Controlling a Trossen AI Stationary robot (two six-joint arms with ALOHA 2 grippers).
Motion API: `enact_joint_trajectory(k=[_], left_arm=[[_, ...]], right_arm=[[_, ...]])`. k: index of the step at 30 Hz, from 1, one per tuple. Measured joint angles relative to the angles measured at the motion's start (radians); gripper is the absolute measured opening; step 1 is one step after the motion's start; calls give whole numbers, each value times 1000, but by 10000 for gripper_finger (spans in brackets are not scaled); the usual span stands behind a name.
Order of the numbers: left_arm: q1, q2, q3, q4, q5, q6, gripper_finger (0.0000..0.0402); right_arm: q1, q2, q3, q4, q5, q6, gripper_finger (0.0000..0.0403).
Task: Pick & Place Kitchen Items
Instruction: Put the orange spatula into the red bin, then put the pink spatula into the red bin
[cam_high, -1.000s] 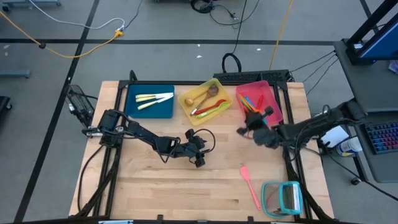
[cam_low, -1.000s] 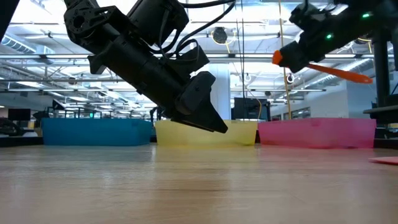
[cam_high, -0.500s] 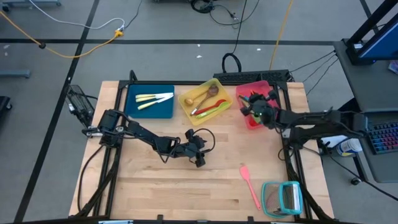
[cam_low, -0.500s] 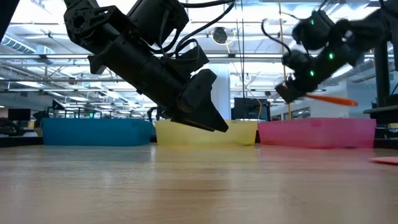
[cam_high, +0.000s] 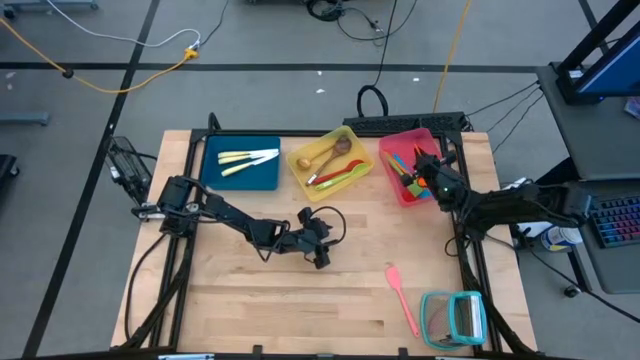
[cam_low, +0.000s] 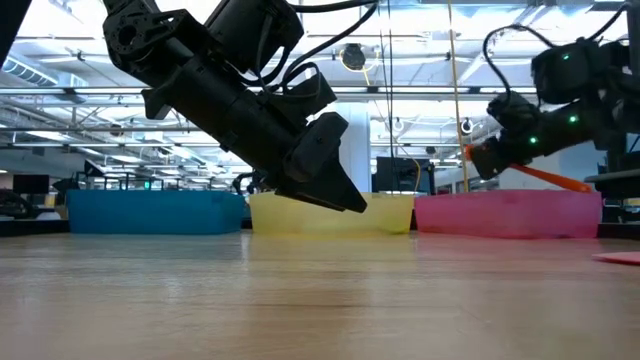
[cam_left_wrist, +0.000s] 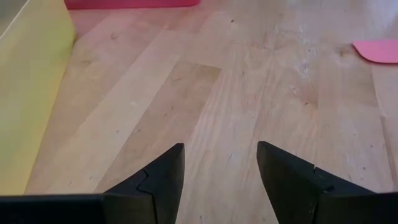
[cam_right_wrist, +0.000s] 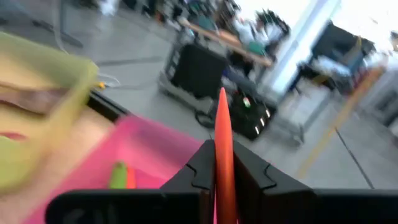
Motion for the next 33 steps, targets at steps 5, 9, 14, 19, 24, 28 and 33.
enact_joint_trajectory(k=[5, 9, 14, 19, 24, 28, 33], left_arm=[[3, 0, 0, 0, 0, -1, 207], [17, 0, 0, 1, 0, -1, 207], [36, 0, 0, 2, 0, -9, 207], [46, 0, 0, 2, -1, -9, 207], [46, 0, 0, 2, 0, -9, 207], [46, 0, 0, 2, -1, -10, 207], [46, 0, 0, 2, -1, -10, 207]], right_arm=[[-8, 1, 11, 117, -155, -97, 23], [-35, 0, 54, 102, -229, -120, 23], [-116, 1, 56, -55, -172, -137, 22], [-157, 1, 57, -195, -179, -38, 37], [-158, 1, 57, -172, -179, -35, 56], [-162, 1, 57, -156, -179, -26, 72], [-170, 1, 57, -160, -179, 17, 89]])
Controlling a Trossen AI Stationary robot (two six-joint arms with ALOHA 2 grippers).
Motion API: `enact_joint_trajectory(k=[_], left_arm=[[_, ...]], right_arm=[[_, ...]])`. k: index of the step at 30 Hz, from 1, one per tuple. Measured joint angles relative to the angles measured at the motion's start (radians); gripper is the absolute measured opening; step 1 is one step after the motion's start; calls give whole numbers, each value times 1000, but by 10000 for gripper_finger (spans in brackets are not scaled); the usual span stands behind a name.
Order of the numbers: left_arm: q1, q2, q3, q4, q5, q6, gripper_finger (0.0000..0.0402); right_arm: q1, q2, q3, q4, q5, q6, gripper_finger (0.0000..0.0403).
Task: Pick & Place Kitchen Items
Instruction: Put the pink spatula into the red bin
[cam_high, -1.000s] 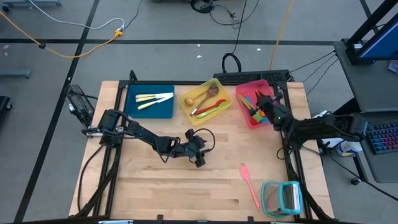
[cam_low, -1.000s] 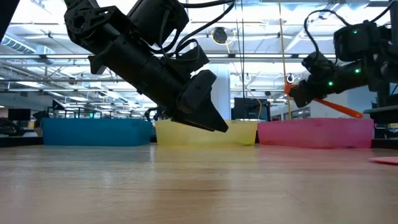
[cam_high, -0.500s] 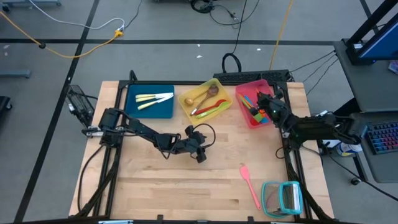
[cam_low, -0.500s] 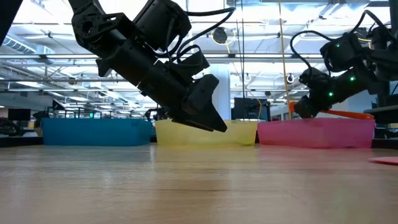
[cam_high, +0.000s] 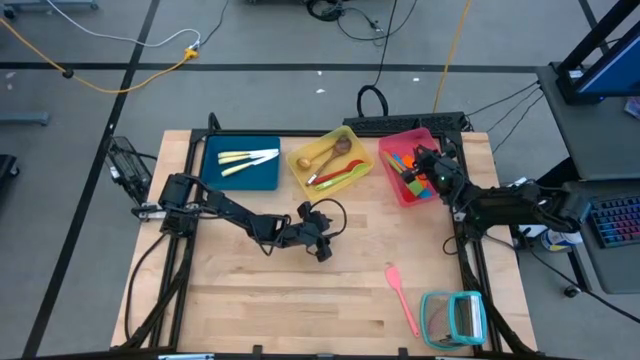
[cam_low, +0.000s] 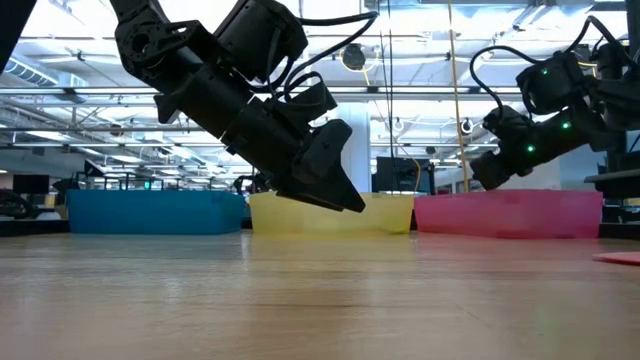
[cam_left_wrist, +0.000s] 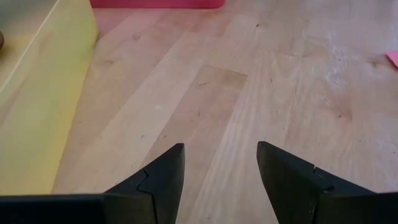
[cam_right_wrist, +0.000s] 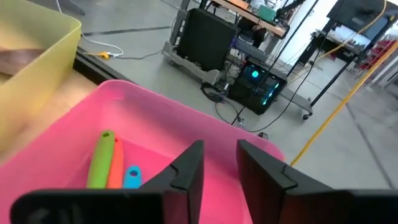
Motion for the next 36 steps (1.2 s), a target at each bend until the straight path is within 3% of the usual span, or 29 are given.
enact_joint_trajectory(k=[2, 8, 13, 20, 24, 28, 31, 36], left_arm=[[0, 0, 0, 0, 0, 0, 207], [0, 0, 0, 0, 0, 0, 207], [0, 0, 0, 0, 0, 0, 207], [17, 0, 0, 0, 0, 0, 207], [32, 0, 0, 0, 0, 0, 207], [46, 0, 0, 0, 0, 0, 207], [55, 0, 0, 0, 1, 0, 207], [67, 0, 0, 0, 1, 0, 207]], right_arm=[[0, 0, 0, -1, -17, 28, 92], [10, 0, 0, 11, -207, 88, 101], [57, 0, 0, 60, -254, 125, 121], [219, 0, 0, 334, -444, 276, 160], [358, 0, 0, 366, -521, 354, 168], [553, 0, 10, 358, -497, 383, 158], [726, -1, 73, 292, -376, 353, 149], [977, 27, 328, -252, -45, 318, 142]])
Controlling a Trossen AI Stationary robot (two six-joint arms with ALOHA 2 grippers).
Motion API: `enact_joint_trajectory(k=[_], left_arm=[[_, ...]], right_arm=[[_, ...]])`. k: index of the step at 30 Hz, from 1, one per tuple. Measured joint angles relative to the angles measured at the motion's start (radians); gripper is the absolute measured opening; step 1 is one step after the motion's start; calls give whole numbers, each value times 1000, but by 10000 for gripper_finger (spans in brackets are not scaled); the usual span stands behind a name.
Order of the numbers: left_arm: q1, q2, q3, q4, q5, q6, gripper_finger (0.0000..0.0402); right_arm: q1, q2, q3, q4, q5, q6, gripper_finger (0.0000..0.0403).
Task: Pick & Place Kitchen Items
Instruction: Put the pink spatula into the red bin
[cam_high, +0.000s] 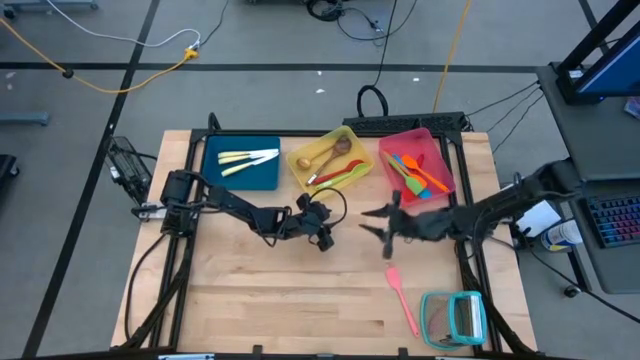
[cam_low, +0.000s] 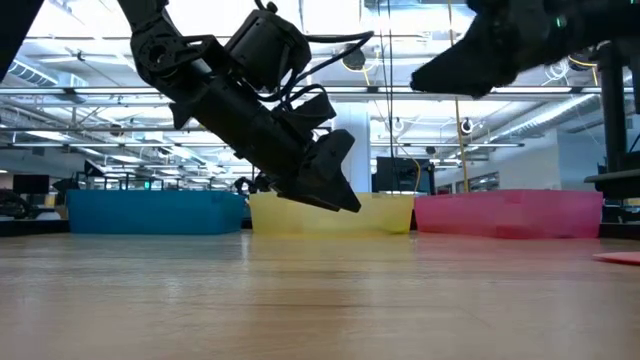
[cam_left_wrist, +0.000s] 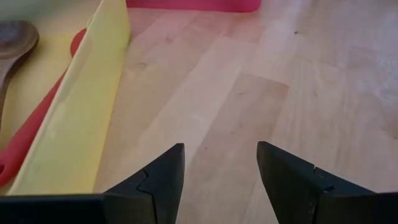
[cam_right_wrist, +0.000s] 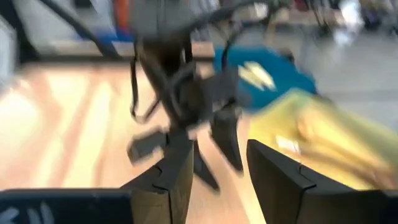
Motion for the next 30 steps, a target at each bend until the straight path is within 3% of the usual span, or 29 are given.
enact_joint_trajectory(k=[3, 5, 8, 14, 18, 24, 27, 30], left_arm=[[5, 0, 0, 0, 0, 0, 207], [6, 0, 0, 0, 0, 0, 207], [5, 0, 0, 0, 1, 0, 207], [-4, 0, 0, -2, 51, 0, 207], [-12, 0, 0, -4, 72, 0, 207], [-22, 0, 0, -13, 81, 10, 207], [-23, 0, 0, -20, 81, 10, 207], [-24, 0, 0, -30, 81, 10, 207]], right_arm=[[74, 62, 170, -334, 129, 129, 142], [92, 115, 263, -457, 117, 258, 142], [111, 209, 361, -521, 14, 403, 142], [167, 483, 536, -562, -92, 542, 142], [185, 602, 695, -798, -165, 666, 142], [201, 638, 863, -1295, -302, 1061, 142], [214, 641, 862, -1426, -443, 1337, 141], [232, 641, 854, -1477, -529, 1478, 141]])
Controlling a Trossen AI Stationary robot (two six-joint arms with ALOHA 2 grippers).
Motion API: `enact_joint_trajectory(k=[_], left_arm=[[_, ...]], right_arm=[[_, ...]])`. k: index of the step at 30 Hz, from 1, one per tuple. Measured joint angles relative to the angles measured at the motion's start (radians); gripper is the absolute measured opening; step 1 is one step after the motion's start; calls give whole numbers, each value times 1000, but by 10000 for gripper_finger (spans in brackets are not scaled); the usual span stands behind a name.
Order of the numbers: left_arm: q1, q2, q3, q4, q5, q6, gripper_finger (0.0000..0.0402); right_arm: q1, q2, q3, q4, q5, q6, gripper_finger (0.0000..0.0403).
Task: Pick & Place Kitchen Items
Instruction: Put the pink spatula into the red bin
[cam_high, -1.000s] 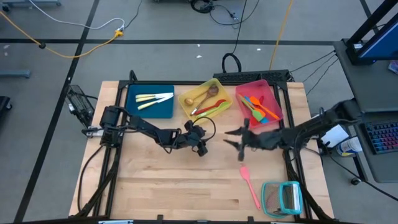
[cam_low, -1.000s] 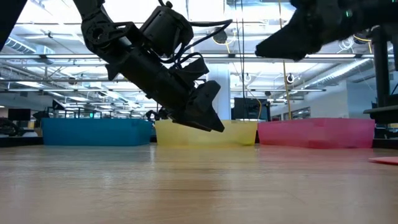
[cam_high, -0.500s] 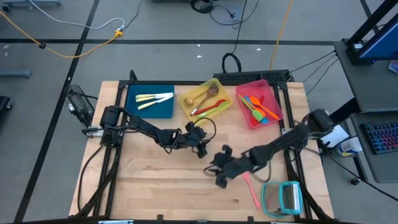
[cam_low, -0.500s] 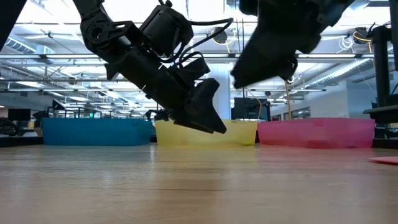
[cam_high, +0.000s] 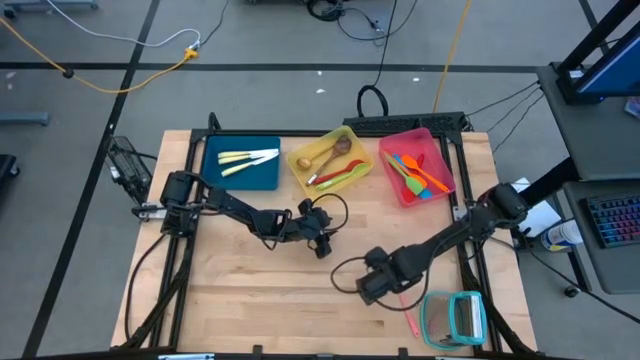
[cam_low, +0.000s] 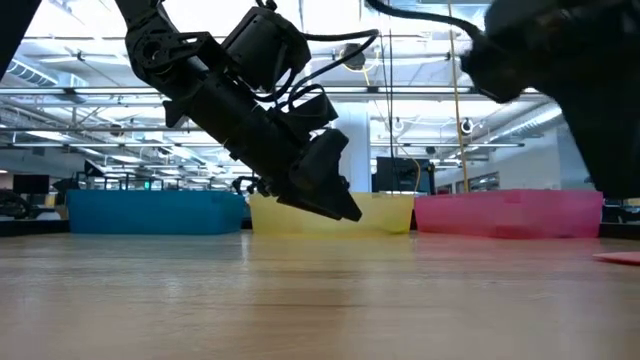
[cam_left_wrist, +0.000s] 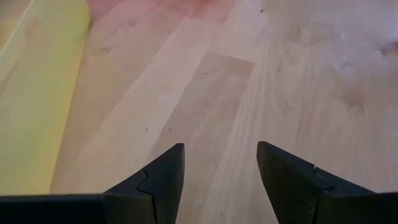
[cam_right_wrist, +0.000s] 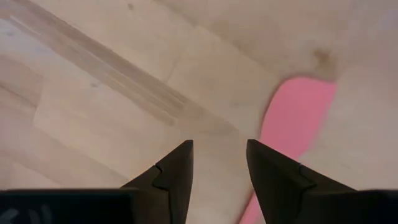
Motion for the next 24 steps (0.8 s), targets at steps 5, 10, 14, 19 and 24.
enact_joint_trajectory(k=[5, 10, 14, 19, 24], left_arm=[[0, 0, 0, -8, 0, 8, 207], [-1, 0, 0, -9, 0, 25, 207], [-1, 0, 0, -8, 0, 21, 207], [-1, 0, 0, -8, 0, 24, 207], [-1, 0, 0, -8, 0, 25, 207]], right_arm=[[10, 2, -48, 14, -3, 32, 142], [-9, 1, -101, 14, -34, 12, 142], [-16, 1, -148, 11, -51, 4, 142], [-17, -4, -201, 63, -52, 11, 142], [-17, -7, -250, 161, -55, 8, 142]])
